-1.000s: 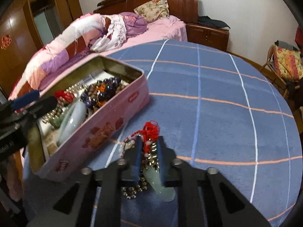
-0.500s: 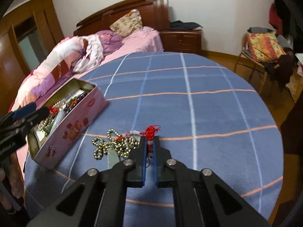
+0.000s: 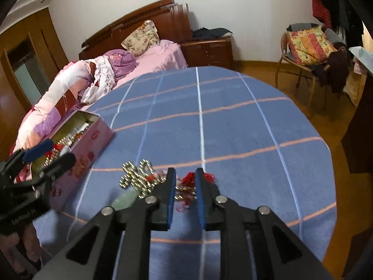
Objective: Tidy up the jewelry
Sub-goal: 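Grasp the green jade pendant with the left tool while the right tool holds the chain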
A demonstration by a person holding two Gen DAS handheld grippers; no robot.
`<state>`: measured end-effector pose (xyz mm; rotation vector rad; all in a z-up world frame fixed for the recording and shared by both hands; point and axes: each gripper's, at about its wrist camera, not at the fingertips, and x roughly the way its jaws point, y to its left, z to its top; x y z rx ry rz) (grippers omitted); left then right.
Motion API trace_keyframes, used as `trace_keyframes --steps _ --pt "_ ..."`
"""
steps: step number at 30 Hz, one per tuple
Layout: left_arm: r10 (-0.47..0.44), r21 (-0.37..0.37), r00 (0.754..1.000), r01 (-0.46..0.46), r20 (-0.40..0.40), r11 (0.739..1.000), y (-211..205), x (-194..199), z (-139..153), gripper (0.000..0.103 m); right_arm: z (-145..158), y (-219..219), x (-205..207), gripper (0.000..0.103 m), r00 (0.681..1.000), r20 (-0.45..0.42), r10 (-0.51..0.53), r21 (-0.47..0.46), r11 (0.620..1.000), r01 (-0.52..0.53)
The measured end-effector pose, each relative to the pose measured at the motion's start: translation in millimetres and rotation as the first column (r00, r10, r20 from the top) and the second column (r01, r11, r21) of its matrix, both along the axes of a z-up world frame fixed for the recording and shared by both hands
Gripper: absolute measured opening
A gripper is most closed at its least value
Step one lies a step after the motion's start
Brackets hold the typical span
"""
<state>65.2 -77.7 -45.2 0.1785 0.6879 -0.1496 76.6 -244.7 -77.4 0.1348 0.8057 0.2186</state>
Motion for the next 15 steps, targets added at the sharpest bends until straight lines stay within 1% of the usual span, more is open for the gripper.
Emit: trace_keyframes --steps 2,4,7,8,9,11,12,13,15 --pt "-0.008 0.002 1.000 0.008 -0.003 1.000 -4.2 0.6 -0.9 0.074 0.5 -5.6 -4.8 0.022 1.000 0.005 -0.013 -0.007 1.000 0.013" --pt "-0.023 0.003 1.000 0.023 -0.005 1.000 -9.9 -1.0 -2.1 0.074 1.2 -11.3 -7.4 0.022 1.000 0.006 -0.026 0.006 1.000 0.026" --pt "-0.065 -0.012 0.998 0.064 -0.018 0.998 -20.3 -4.2 -3.4 0.074 4.2 -16.3 -10.8 0.022 0.999 0.016 -0.042 -0.001 0.999 0.042" --pt "-0.083 -0.020 0.996 0.083 -0.024 0.996 -24.6 -5.5 -4.3 0.074 4.6 -17.4 -11.1 0.026 0.999 0.018 -0.047 0.000 0.999 0.047" --pt "-0.102 -0.029 0.994 0.101 -0.033 0.994 -28.7 -6.4 -5.6 0.074 4.2 -20.0 -12.3 0.034 0.998 0.019 -0.061 -0.002 0.998 0.061" --pt "-0.131 -0.048 0.990 0.129 -0.051 0.991 -34.7 -7.8 -9.3 0.074 1.8 -23.7 -13.5 0.043 0.997 0.020 -0.073 -0.003 0.997 0.073" --pt "-0.137 -0.043 0.989 0.135 -0.057 0.990 -38.2 -7.7 -12.1 0.073 -0.2 -25.1 -14.7 0.043 0.997 0.016 -0.078 -0.001 0.997 0.078" --pt "-0.144 -0.042 0.988 0.142 -0.063 0.989 -40.7 -7.7 -13.7 0.072 -0.8 -25.5 -14.9 0.043 0.997 0.013 -0.078 0.003 0.997 0.078" --pt "-0.163 -0.049 0.983 0.159 -0.089 0.986 -45.6 -6.3 -19.6 0.058 -0.9 -27.4 -17.8 0.043 0.996 0.015 -0.083 0.016 0.996 0.082"
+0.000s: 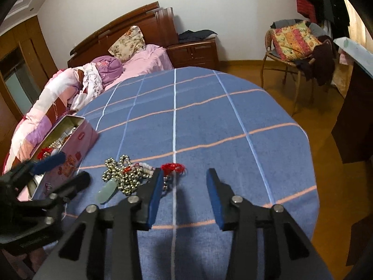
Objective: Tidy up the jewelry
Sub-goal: 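Grasp the green jade pendant with the left tool while the right tool holds the chain, then lift and carry the chain and jade pendant over the tin with both tools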
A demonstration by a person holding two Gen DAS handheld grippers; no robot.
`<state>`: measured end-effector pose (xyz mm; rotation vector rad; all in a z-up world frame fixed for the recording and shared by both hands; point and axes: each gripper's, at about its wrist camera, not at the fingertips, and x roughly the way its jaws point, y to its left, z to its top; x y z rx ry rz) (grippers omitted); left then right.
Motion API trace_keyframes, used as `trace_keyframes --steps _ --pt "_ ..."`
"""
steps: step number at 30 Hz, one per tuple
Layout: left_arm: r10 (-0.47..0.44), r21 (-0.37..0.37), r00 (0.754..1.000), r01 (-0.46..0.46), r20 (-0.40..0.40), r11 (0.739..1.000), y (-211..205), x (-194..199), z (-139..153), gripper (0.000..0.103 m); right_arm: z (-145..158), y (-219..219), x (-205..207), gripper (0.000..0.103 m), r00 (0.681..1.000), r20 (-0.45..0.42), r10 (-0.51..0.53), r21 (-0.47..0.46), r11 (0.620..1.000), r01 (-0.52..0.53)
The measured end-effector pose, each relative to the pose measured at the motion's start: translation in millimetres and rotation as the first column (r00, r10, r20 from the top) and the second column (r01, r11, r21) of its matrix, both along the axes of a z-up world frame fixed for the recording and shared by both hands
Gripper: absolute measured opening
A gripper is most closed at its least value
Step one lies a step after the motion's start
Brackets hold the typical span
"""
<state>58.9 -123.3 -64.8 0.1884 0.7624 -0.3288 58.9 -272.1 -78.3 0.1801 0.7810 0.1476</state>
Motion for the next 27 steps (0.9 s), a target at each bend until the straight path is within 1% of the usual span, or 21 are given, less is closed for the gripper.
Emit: trace_keyframes --steps 2,6,9,10,11,12,14,16,21,24,27 --pt "-0.020 0.000 0.999 0.020 -0.032 1.000 -5.4 2.7 -6.6 0.052 2.1 -0.4 -1.8 0.043 1.000 0.010 -0.007 0.000 1.000 0.007" --pt "-0.051 -0.002 0.995 0.051 -0.086 0.999 -14.0 5.4 -17.1 0.051 0.6 -1.6 -2.0 0.043 1.000 0.006 -0.009 0.009 1.000 0.009" --pt "-0.071 0.026 0.992 0.074 -0.104 0.997 -22.8 5.6 -24.2 0.051 0.3 -0.9 -1.5 0.043 1.000 0.005 -0.009 0.009 1.000 0.009" --pt "-0.070 0.029 0.991 0.074 -0.116 0.997 -23.6 6.7 -26.9 0.047 -0.1 -0.8 -1.4 0.043 1.000 0.004 -0.007 0.010 1.000 0.007" --pt "-0.075 0.023 0.987 0.079 -0.140 0.997 -23.9 9.1 -29.6 0.025 -0.4 -1.0 -1.2 0.043 1.000 0.002 -0.004 0.011 1.000 0.004" --pt "-0.085 -0.002 0.985 0.086 -0.148 0.996 -22.3 10.3 -28.6 0.010 -0.4 -0.9 -1.5 0.043 1.000 0.002 -0.003 0.011 1.000 0.003" --pt "-0.073 0.020 0.988 0.077 -0.139 0.997 -21.2 10.4 -27.5 0.009 -0.1 -0.4 -1.8 0.043 1.000 0.004 -0.003 0.010 1.000 0.003" --pt "-0.056 -0.013 0.990 0.055 -0.130 0.998 -12.2 9.3 -22.9 0.009 -0.9 0.4 -1.7 0.043 1.000 0.003 -0.005 0.009 1.000 0.005" --pt "-0.027 -0.058 0.999 0.025 -0.030 0.998 6.1 -0.4 9.5 0.009 -0.9 5.2 -1.4 0.043 1.000 -0.007 0.013 0.002 1.000 -0.013" --pt "-0.014 -0.071 0.999 0.017 0.039 0.997 14.6 -6.1 31.6 0.009 -0.5 13.5 -1.1 0.043 0.999 -0.010 0.040 -0.009 0.999 -0.040" --pt "0.010 -0.077 0.996 -0.003 0.092 0.997 22.7 -9.6 46.0 0.009 0.5 25.5 1.8 0.043 0.997 -0.017 0.079 -0.019 0.997 -0.079"
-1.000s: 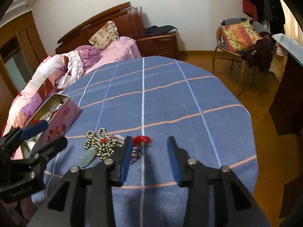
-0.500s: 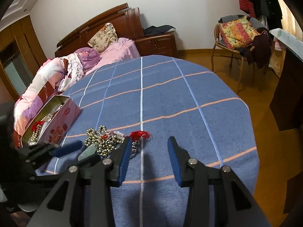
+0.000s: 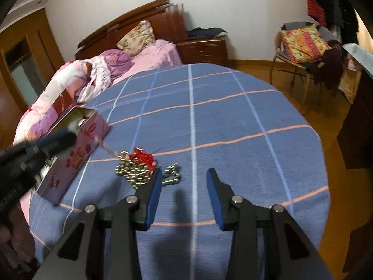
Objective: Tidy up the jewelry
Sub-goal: 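Lift and carry the chain and jade pendant over the tin with both tools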
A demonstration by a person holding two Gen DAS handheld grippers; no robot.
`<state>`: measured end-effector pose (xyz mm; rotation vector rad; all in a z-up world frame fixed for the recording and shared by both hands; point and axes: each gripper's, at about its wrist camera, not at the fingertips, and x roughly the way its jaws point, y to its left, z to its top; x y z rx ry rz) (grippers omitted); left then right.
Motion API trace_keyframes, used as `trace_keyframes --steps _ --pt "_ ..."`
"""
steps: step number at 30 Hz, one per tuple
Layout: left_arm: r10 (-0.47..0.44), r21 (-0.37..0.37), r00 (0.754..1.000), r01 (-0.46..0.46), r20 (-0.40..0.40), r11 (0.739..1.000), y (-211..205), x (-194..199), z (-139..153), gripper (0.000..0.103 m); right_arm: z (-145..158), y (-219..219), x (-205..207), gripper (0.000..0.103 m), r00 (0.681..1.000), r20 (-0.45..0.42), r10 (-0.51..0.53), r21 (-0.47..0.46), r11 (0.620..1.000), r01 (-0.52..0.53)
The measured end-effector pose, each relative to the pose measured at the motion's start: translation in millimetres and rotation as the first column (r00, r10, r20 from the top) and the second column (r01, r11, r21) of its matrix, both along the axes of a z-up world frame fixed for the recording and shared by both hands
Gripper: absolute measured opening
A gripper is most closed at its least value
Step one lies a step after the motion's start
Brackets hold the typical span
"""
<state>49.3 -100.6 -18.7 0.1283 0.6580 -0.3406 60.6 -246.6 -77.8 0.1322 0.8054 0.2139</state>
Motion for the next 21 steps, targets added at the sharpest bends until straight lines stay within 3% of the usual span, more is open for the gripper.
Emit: trace_keyframes --steps 6,14,16,18,21 --pt "0.043 -0.029 0.998 -0.042 0.053 0.999 19.3 0.4 15.4 0.008 -1.8 29.4 5.5 0.045 0.996 -0.018 0.090 -0.038 0.995 -0.091" --pt "0.060 -0.015 0.998 -0.060 0.004 0.998 26.8 14.7 -3.5 0.008 -13.8 46.9 17.9 0.045 0.990 -0.062 0.124 -0.109 0.985 -0.131" --pt "0.061 -0.020 0.998 -0.061 -0.010 0.998 29.1 16.0 -7.6 0.008 -13.0 48.5 18.3 0.040 0.989 -0.068 0.133 -0.131 0.981 -0.141" --pt "0.063 -0.015 0.998 -0.063 -0.013 0.998 29.6 17.0 -9.6 0.008 -12.4 48.5 18.2 0.014 0.988 -0.072 0.136 -0.151 0.978 -0.146" --pt "0.063 -0.017 0.998 -0.063 -0.012 0.998 29.8 17.3 -9.8 0.008 -9.5 47.9 13.3 0.008 0.988 -0.057 0.142 -0.159 0.976 -0.150"
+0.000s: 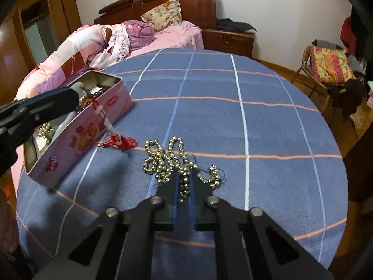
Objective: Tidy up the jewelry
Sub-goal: 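Lift and carry the chain and jade pendant over the tin with both tools, then release the chain with the right tool while the left tool drops the pendant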
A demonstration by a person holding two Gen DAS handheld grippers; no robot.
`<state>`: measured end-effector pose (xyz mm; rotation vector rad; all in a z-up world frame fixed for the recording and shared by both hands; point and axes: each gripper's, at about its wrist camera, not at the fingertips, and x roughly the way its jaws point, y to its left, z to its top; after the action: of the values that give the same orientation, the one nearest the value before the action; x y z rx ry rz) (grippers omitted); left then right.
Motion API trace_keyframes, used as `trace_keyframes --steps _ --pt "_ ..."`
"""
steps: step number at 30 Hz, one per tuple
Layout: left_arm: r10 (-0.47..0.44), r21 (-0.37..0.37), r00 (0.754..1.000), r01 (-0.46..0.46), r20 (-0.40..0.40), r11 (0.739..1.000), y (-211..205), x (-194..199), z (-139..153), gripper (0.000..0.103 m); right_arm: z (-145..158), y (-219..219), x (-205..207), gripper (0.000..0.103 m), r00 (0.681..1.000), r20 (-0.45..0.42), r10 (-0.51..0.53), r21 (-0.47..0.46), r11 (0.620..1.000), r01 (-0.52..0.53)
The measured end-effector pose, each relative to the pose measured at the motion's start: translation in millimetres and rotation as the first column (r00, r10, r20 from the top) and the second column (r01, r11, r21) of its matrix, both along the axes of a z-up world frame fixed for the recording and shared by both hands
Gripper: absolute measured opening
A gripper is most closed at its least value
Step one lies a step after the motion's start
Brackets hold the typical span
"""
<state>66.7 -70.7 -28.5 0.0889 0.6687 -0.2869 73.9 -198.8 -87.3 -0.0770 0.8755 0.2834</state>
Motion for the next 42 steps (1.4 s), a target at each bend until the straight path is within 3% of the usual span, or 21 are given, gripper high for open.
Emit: trace_keyframes --steps 7,17,34,42 --pt "0.008 -0.012 1.000 -0.008 0.009 1.000 4.4 -1.3 4.6 0.008 32.0 -6.7 -8.0 0.008 0.995 0.092 -0.024 0.044 0.999 0.020" --pt "0.057 -0.049 0.996 -0.054 0.064 0.997 33.3 -10.3 35.9 0.008 76.0 11.1 -9.4 0.008 0.979 0.206 0.000 0.062 0.998 -0.013" --pt "0.196 -0.054 0.977 -0.192 0.086 0.980 100.3 -13.0 51.5 0.009 128.8 74.2 -15.0 0.008 0.926 0.350 0.138 0.083 0.981 -0.178" --pt "0.246 -0.049 0.967 -0.243 0.063 0.969 122.4 -10.1 41.8 0.009 132.7 107.6 -11.3 0.008 0.907 0.371 0.202 0.093 0.963 -0.253"
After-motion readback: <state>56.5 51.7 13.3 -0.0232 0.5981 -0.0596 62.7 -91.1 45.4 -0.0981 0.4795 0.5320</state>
